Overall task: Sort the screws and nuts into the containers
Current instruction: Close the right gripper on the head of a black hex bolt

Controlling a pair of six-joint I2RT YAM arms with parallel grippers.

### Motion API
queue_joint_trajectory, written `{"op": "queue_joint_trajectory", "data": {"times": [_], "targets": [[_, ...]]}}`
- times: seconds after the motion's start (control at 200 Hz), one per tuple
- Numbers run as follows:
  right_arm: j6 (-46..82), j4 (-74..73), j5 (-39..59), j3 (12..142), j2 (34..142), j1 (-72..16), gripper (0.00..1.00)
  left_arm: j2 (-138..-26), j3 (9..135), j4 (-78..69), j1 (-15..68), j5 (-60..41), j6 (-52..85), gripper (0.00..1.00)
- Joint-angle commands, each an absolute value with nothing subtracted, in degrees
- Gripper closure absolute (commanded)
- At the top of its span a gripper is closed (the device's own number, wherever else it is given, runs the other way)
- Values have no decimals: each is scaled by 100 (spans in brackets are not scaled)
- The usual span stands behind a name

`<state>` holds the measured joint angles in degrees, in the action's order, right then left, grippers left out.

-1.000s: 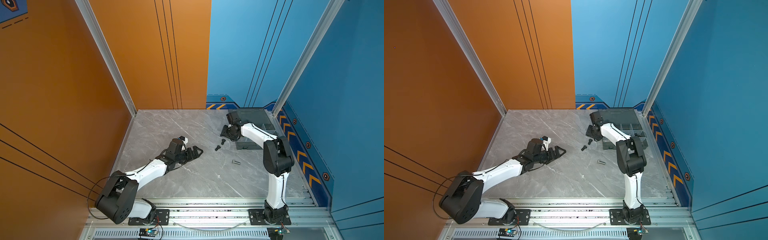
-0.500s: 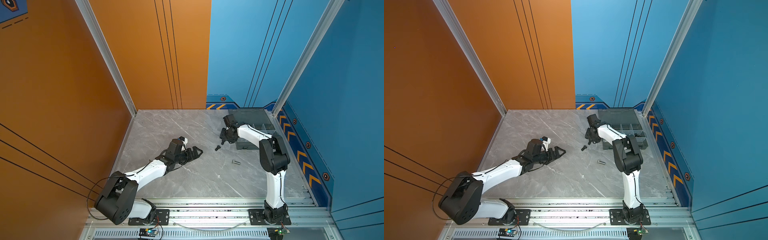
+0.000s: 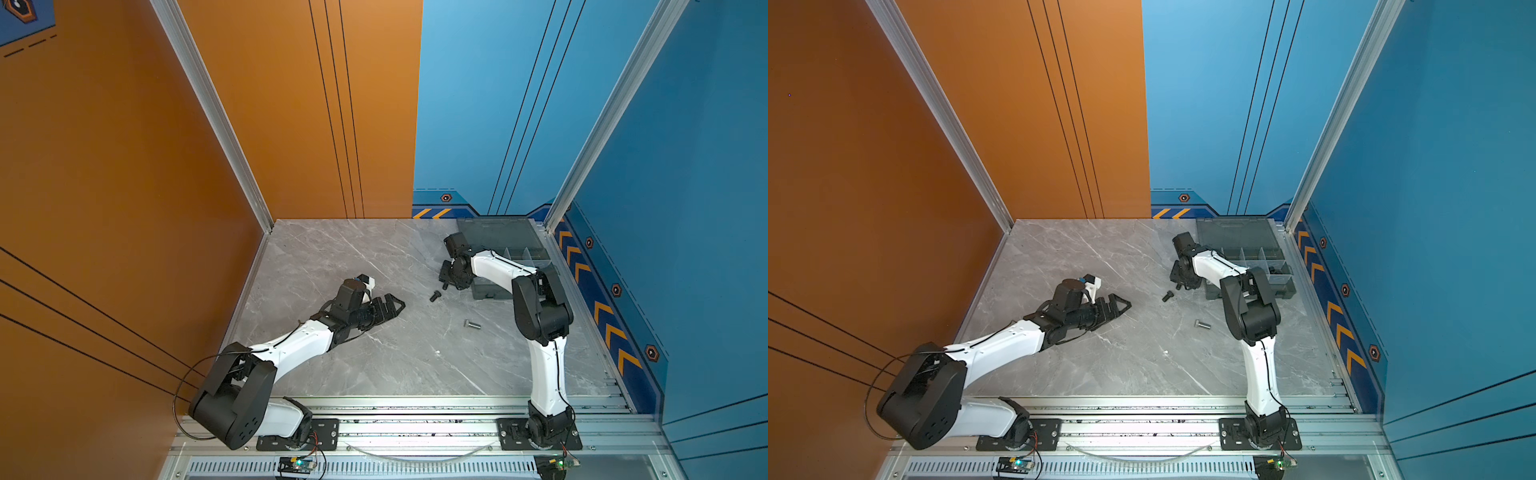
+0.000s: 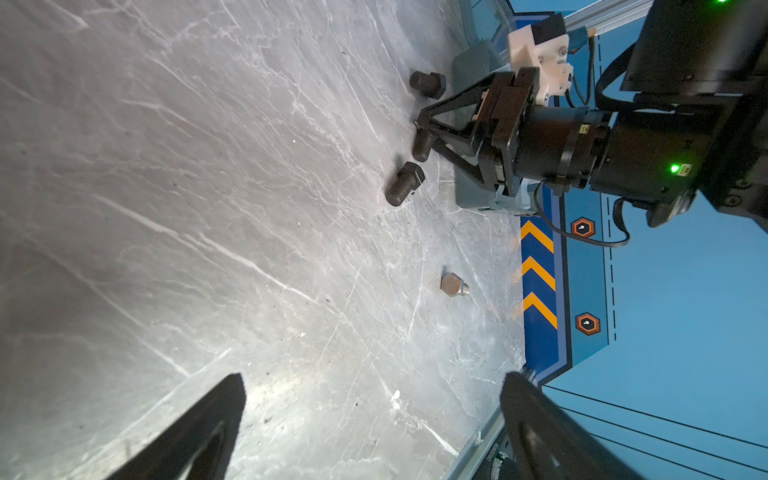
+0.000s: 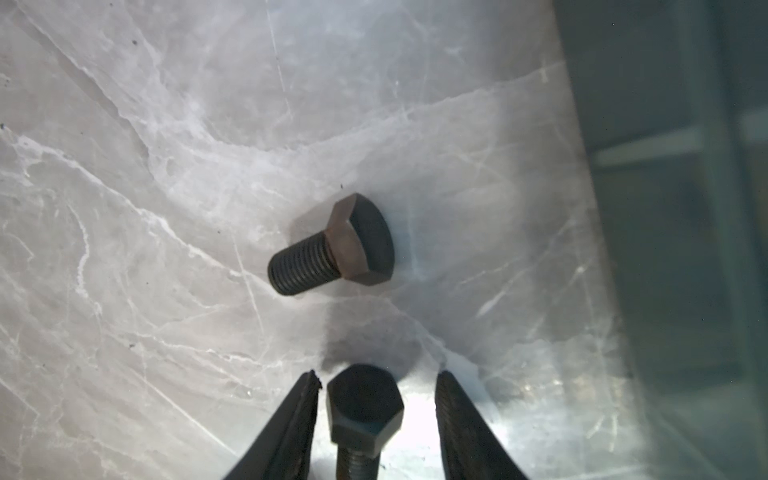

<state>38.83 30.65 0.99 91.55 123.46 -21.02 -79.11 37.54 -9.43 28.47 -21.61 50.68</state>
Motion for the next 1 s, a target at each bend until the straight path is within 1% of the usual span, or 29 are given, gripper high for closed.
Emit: {"op": "queue_joint_trajectory", "data": {"times": [0.0, 0.205, 0.591, 0.736, 0.886, 0.996], "targets": [[3823, 3251, -81, 9325, 12570, -2144, 53, -7844, 3681, -917, 2804, -2138, 5058, 2], [3774, 3355, -111, 9404, 12692, -2197, 59, -7849, 3683, -931, 2760, -2178, 5056, 2], [3692, 3423, -173, 9238, 12639, -2257, 61, -7840, 3648, -949, 2711, -2198, 5046, 3], [3657, 3453, -202, 9236, 12639, -2259, 64, -7829, 3631, -976, 2703, -2214, 5055, 2], [3621, 3480, -221, 9224, 12604, -2250, 75, -7792, 3614, -966, 2703, -2212, 5054, 2], [3604, 3487, -229, 9226, 12579, -2241, 79, -7753, 3586, -956, 2694, -2195, 5057, 2]]}}
